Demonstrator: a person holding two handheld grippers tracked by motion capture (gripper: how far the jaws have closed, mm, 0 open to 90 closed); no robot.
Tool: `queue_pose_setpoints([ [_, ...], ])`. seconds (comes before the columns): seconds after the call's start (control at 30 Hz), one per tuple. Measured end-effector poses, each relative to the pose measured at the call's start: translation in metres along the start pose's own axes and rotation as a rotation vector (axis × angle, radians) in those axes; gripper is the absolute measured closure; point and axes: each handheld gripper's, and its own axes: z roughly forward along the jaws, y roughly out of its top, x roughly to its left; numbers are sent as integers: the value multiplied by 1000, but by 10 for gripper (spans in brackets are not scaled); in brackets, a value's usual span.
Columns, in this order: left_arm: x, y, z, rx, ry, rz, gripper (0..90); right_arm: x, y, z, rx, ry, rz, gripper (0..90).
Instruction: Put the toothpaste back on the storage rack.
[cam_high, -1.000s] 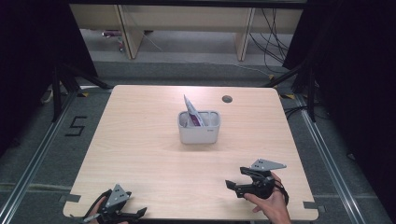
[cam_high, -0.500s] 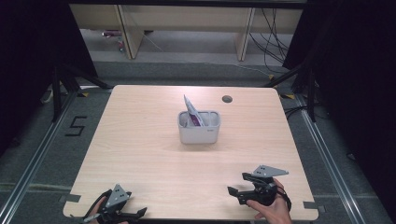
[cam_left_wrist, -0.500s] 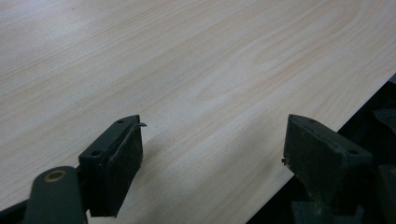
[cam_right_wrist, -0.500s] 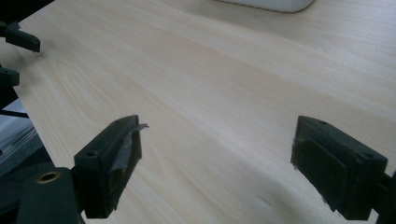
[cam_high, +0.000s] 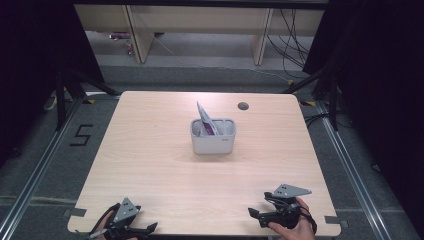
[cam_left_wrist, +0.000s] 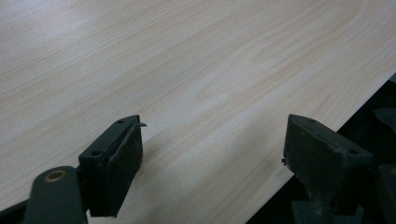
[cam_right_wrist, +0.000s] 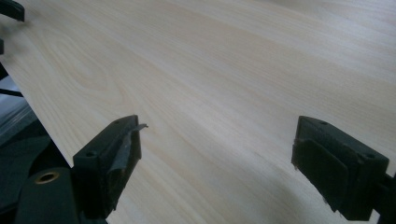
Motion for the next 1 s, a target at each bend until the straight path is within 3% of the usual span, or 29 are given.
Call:
queue_pose_setpoints([
  [0.13,0,0,0,0,0,0,193,1,-4,-1,14,-26,-20,160],
  [0.17,0,0,0,0,1,0,193,3,-5,-2,30,-22,3,160],
  [0.2,0,0,0,0,1,0,193,2,-6,-1,27,-12,-14,160],
  [0.23,0,0,0,0,1,0,193,3,-7,-1,37,16,12,160],
  [0.27,0,0,0,0,1,0,193,3,-7,-2,29,-8,-16,160],
  [0.33,0,0,0,1,0,1,193,5,-9,-3,34,-27,-2,160],
  [0.5,0,0,0,1,1,0,193,7,-13,-5,50,-17,20,160],
  [0.53,0,0,0,1,1,0,193,5,-13,-6,42,-33,-3,160],
  [0.7,0,0,0,1,1,0,193,5,-15,-7,47,-21,1,160],
  [0.73,0,0,0,2,2,0,193,4,-15,-8,43,-48,-9,160],
  [0.8,0,0,0,2,2,0,193,4,-16,-7,38,-23,4,160],
  [0.97,0,0,0,2,1,0,193,4,-16,-7,40,-43,17,160],
  [1.0,0,0,0,2,2,1,193,6,-17,-7,41,-44,57,160],
])
